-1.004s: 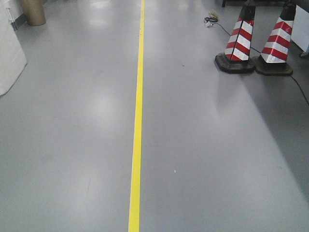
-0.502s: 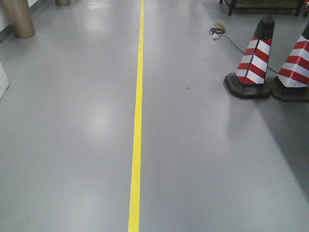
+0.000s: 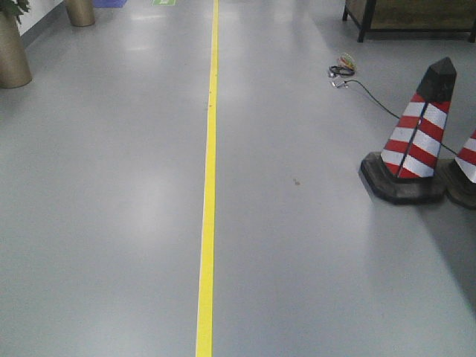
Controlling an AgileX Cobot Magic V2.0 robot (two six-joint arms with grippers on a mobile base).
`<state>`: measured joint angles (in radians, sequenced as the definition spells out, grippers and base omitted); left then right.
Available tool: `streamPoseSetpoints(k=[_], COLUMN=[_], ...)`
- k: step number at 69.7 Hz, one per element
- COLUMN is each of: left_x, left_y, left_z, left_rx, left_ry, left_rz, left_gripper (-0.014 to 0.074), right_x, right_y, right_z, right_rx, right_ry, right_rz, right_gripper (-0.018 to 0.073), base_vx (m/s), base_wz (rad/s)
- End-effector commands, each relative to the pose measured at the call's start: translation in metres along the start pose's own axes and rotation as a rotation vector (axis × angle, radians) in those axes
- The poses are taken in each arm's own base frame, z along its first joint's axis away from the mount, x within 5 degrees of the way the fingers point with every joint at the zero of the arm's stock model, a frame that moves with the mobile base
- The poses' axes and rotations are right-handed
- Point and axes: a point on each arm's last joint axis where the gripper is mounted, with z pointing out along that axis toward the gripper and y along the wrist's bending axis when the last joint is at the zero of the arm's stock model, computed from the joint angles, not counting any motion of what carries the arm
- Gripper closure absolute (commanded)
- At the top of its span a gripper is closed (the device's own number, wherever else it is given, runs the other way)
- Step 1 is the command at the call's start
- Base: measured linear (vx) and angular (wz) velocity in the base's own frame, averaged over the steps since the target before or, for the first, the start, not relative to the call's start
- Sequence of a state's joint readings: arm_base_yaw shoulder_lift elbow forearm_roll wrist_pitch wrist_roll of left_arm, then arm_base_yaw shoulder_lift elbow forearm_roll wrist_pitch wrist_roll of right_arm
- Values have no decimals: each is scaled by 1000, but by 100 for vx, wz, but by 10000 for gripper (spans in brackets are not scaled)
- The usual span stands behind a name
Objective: Move and align brake pads A on conveyor
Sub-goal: 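Drive the base along the yellow line past the striped cones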
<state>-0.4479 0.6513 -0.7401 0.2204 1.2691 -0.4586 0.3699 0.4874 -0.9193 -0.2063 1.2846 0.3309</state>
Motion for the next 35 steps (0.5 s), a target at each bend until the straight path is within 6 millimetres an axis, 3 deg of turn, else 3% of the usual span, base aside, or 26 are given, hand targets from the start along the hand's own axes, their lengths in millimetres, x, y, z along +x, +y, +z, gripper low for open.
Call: streamPoseSetpoints(k=[1,35], left_x=[-7,-7], left_y=[0,0], left_z=[-7,-7], left_rx=[5,4], left_ry=[-42,-42], left_rz=[-4,-4], left_gripper=[603,603], right_x=[-5,-5], right_y=[-2,-2], right_z=[-4,-4], right_rx=[22,22], right_ry=[-21,-21], right_rz=[-9,-9], right_gripper=[560,560], base_vx=[84,74], base_wz=[-5,1])
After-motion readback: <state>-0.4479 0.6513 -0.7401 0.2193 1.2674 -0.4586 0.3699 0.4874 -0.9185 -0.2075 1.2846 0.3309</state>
